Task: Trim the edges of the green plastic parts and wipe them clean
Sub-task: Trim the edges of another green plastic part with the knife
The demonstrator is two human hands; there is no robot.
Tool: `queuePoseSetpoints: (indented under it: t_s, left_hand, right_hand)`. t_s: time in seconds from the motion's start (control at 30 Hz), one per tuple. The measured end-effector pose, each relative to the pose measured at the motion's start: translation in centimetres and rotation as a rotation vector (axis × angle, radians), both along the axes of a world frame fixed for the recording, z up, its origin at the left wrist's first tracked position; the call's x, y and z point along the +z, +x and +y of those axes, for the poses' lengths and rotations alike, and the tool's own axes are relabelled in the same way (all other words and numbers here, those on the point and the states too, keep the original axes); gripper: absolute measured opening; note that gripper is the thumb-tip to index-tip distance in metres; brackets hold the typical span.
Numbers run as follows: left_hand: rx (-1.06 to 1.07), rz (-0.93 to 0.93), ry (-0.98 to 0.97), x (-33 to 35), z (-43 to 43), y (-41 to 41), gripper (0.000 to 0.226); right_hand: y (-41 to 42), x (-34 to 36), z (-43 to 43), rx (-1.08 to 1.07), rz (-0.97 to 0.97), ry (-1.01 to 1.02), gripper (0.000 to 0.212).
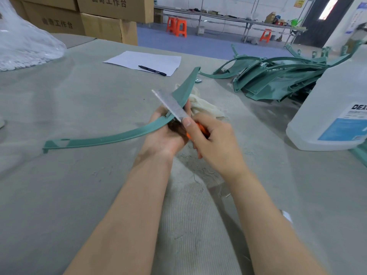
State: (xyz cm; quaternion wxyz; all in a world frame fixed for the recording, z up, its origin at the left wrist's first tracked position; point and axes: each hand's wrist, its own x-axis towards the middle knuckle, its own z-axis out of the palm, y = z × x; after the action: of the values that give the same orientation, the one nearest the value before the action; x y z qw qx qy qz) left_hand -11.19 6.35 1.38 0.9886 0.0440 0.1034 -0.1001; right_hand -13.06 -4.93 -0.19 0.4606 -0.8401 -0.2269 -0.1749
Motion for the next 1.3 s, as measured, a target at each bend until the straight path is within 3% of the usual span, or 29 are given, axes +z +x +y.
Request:
queuePoseSetpoints:
  t_s: [0.17, 0.3, 0.5, 0.6, 0.73, 0.87, 1.0, 1.17, 1.3]
  left_hand:
    - [0.037, -0.040, 0.062, -0.4, 0.7, 0.1, 0.021]
    - [0.050, -0.031, 0.119, -0.2, 0.7, 0.5, 0.026]
    - [0.242, -0.098, 0.538, 0.2, -0.2, 0.8, 0.023]
    - [0.290, -0.144, 0.738, 0.1, -0.4, 0.5, 0.005]
    - [0.372, -0.035, 0.894, 0.7, -0.8, -0.2, 0.019]
    - [0.454, -0.037, 0.888, 1.2, -1.2, -0.5, 0.024]
    - [0.436, -0.054, 0.891, 1.2, -1.3, -0.6, 0.018]
    - [0.350, -0.059, 0.689, 0.7, -0.7, 0.1, 0.008]
    - [0.294, -0.079, 0.670, 0.0, -0.4, 0.7, 0.008]
  right_hand:
    - [-0.3, -0.3, 0.8, 0.104, 0.051, -0.053, 0.022]
    - [0.0, 0.0, 0.2, 0.058, 0.079, 0.055, 0.029]
    - [0.8, 0.7, -1.7, -0.073, 0.180, 0.154, 0.037]
    - [0.7, 1.0, -2.0, -0.077, 0.250, 0.234, 0.039]
    - [0.3, 1.3, -1.4, 0.004, 0.317, 0.327, 0.034]
    - [0.2, 1.1, -0.4, 0.041, 0.351, 0.356, 0.023]
    - [0.9, 0.9, -1.2, -0.161, 0.300, 0.351, 0.025]
    - [1.7, 0.7, -3.3, -0.338, 0.285, 0.280, 0.018]
    - [1.6, 1.1, -3.4, -0.307, 0.270, 0.296, 0.033]
